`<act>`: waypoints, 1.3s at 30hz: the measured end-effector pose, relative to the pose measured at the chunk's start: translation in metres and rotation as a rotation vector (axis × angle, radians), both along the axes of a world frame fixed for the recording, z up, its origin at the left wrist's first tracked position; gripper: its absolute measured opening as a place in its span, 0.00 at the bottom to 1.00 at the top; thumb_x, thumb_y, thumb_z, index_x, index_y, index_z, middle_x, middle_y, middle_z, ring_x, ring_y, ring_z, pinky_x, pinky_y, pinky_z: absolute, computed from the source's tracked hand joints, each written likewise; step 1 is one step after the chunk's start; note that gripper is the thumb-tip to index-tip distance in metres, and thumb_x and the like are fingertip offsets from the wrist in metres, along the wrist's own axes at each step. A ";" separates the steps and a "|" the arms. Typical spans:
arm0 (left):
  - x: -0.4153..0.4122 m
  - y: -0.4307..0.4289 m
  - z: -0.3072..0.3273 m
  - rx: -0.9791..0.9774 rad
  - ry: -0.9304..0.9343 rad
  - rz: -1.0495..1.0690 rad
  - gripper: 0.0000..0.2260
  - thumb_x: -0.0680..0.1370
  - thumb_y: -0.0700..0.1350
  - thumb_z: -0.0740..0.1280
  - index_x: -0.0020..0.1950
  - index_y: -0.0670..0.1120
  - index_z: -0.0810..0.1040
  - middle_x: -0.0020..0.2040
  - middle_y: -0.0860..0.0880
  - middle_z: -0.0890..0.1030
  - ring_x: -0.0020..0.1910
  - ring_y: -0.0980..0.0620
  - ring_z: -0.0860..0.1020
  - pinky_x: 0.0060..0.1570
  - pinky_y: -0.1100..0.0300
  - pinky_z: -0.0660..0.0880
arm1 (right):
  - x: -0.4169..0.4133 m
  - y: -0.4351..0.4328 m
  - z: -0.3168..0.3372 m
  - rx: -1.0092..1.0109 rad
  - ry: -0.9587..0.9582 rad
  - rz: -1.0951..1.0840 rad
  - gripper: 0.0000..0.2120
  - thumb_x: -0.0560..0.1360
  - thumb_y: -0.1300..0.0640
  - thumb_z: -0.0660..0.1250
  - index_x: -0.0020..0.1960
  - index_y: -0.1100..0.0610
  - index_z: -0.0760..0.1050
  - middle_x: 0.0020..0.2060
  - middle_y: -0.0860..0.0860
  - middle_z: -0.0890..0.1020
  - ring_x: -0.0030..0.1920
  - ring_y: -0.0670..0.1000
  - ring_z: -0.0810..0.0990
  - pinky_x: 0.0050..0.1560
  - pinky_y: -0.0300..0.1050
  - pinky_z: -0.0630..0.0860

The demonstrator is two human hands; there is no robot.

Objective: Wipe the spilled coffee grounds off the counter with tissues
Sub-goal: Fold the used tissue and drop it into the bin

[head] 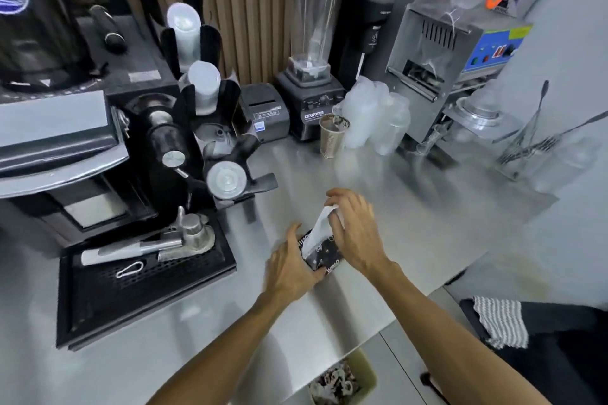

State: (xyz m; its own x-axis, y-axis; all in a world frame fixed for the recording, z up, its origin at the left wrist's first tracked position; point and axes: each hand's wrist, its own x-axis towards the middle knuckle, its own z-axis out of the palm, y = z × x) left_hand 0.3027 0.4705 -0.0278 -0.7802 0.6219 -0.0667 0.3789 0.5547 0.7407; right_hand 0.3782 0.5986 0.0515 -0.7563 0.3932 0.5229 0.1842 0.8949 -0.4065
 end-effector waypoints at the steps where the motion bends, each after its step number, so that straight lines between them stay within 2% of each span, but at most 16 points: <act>1: -0.002 -0.002 0.000 0.006 0.007 -0.009 0.49 0.57 0.69 0.74 0.71 0.60 0.53 0.59 0.53 0.78 0.58 0.47 0.76 0.53 0.48 0.77 | -0.003 -0.002 0.005 -0.047 0.075 -0.033 0.09 0.77 0.63 0.59 0.55 0.55 0.73 0.59 0.48 0.77 0.58 0.49 0.73 0.58 0.45 0.67; 6: -0.010 -0.003 0.010 0.074 0.027 -0.069 0.48 0.57 0.66 0.74 0.72 0.60 0.57 0.60 0.56 0.77 0.59 0.50 0.76 0.58 0.51 0.75 | -0.013 -0.018 0.035 -0.202 0.394 -0.094 0.13 0.79 0.65 0.60 0.59 0.51 0.70 0.55 0.47 0.79 0.55 0.48 0.78 0.58 0.38 0.71; 9: -0.010 -0.008 0.025 0.207 -0.171 -0.045 0.52 0.53 0.69 0.79 0.73 0.60 0.61 0.66 0.62 0.74 0.63 0.59 0.73 0.60 0.61 0.71 | -0.014 -0.032 0.046 -0.172 0.446 -0.090 0.12 0.79 0.65 0.62 0.58 0.51 0.69 0.49 0.40 0.75 0.46 0.39 0.75 0.51 0.25 0.67; 10: -0.007 -0.010 0.036 0.246 -0.286 -0.049 0.47 0.54 0.65 0.81 0.69 0.60 0.67 0.60 0.62 0.78 0.60 0.61 0.75 0.56 0.67 0.72 | -0.014 -0.036 0.046 -0.154 0.445 -0.086 0.13 0.79 0.66 0.63 0.57 0.52 0.68 0.49 0.41 0.75 0.44 0.39 0.74 0.48 0.23 0.66; 12: -0.002 -0.018 0.062 0.284 -0.430 -0.053 0.24 0.59 0.54 0.83 0.51 0.55 0.79 0.41 0.64 0.83 0.44 0.65 0.80 0.42 0.76 0.71 | -0.013 -0.041 0.044 -0.152 0.432 -0.066 0.14 0.78 0.69 0.64 0.57 0.53 0.69 0.47 0.45 0.77 0.42 0.42 0.75 0.45 0.23 0.67; 13: -0.002 -0.023 0.073 0.303 -0.471 -0.070 0.14 0.62 0.51 0.82 0.41 0.54 0.80 0.32 0.65 0.81 0.37 0.65 0.78 0.37 0.76 0.70 | -0.013 -0.043 0.043 -0.169 0.422 -0.056 0.14 0.78 0.69 0.64 0.57 0.53 0.69 0.47 0.46 0.78 0.41 0.43 0.76 0.44 0.25 0.68; 14: -0.003 -0.031 0.083 0.332 -0.502 -0.069 0.12 0.64 0.52 0.81 0.35 0.53 0.78 0.27 0.64 0.78 0.33 0.65 0.77 0.37 0.74 0.70 | -0.013 -0.045 0.042 -0.202 0.410 -0.050 0.13 0.78 0.68 0.64 0.57 0.53 0.70 0.47 0.45 0.78 0.42 0.41 0.76 0.43 0.26 0.68; 15: -0.005 -0.039 0.089 0.381 -0.528 -0.050 0.11 0.64 0.54 0.80 0.36 0.53 0.79 0.29 0.64 0.80 0.35 0.63 0.78 0.41 0.70 0.73 | -0.013 -0.047 0.042 -0.242 0.396 -0.048 0.12 0.78 0.67 0.64 0.57 0.53 0.71 0.47 0.42 0.77 0.42 0.38 0.76 0.44 0.27 0.68; 17: -0.012 -0.053 0.097 0.544 -0.540 0.040 0.18 0.63 0.54 0.80 0.50 0.56 0.80 0.44 0.60 0.84 0.45 0.59 0.82 0.48 0.58 0.77 | -0.012 -0.052 0.043 -0.301 0.374 -0.023 0.11 0.79 0.66 0.63 0.58 0.55 0.73 0.48 0.39 0.77 0.46 0.35 0.76 0.47 0.27 0.69; 19: -0.019 -0.065 0.099 0.684 -0.488 0.130 0.23 0.67 0.52 0.79 0.59 0.57 0.76 0.52 0.58 0.83 0.51 0.59 0.81 0.49 0.60 0.77 | -0.010 -0.054 0.042 -0.344 0.324 0.039 0.11 0.79 0.67 0.62 0.59 0.56 0.75 0.51 0.40 0.78 0.49 0.37 0.78 0.50 0.29 0.70; 23: -0.026 -0.086 0.106 0.803 -0.545 0.203 0.14 0.77 0.46 0.70 0.62 0.54 0.77 0.54 0.53 0.84 0.55 0.54 0.81 0.53 0.56 0.78 | -0.007 -0.061 0.038 -0.595 0.205 0.162 0.14 0.79 0.68 0.60 0.56 0.56 0.80 0.51 0.44 0.83 0.54 0.44 0.80 0.54 0.34 0.73; 28: -0.024 -0.107 0.105 0.772 -0.537 0.282 0.11 0.80 0.38 0.65 0.61 0.48 0.78 0.57 0.47 0.83 0.47 0.53 0.82 0.50 0.57 0.79 | -0.001 -0.069 0.039 -1.004 0.045 0.144 0.17 0.74 0.72 0.60 0.45 0.57 0.84 0.44 0.44 0.86 0.47 0.45 0.83 0.44 0.35 0.77; 32: -0.005 -0.117 0.107 0.681 -0.732 0.316 0.12 0.78 0.52 0.67 0.61 0.55 0.76 0.61 0.51 0.80 0.49 0.50 0.82 0.47 0.50 0.80 | -0.001 -0.075 0.034 -1.059 -0.041 0.104 0.16 0.75 0.68 0.62 0.43 0.53 0.84 0.42 0.44 0.86 0.45 0.46 0.83 0.45 0.40 0.79; 34: 0.009 -0.124 0.100 0.591 -0.898 0.261 0.22 0.74 0.57 0.72 0.65 0.56 0.72 0.62 0.46 0.80 0.48 0.46 0.82 0.43 0.51 0.79 | 0.002 -0.081 0.031 -1.029 -0.081 0.124 0.16 0.76 0.66 0.61 0.42 0.51 0.84 0.39 0.43 0.85 0.41 0.45 0.82 0.40 0.37 0.78; 36: 0.023 -0.129 0.092 0.562 -1.000 0.222 0.30 0.70 0.50 0.77 0.68 0.54 0.67 0.59 0.42 0.82 0.49 0.41 0.83 0.49 0.45 0.80 | 0.005 -0.088 0.028 -1.026 -0.098 0.155 0.15 0.77 0.66 0.61 0.42 0.53 0.84 0.37 0.42 0.84 0.38 0.42 0.81 0.33 0.32 0.74; 39: 0.035 -0.136 0.081 0.546 -0.944 0.294 0.29 0.71 0.37 0.76 0.67 0.50 0.70 0.54 0.42 0.83 0.51 0.41 0.83 0.56 0.44 0.78 | 0.009 -0.093 0.024 -0.987 -0.125 0.162 0.17 0.77 0.67 0.59 0.43 0.55 0.84 0.38 0.42 0.84 0.35 0.39 0.79 0.32 0.33 0.73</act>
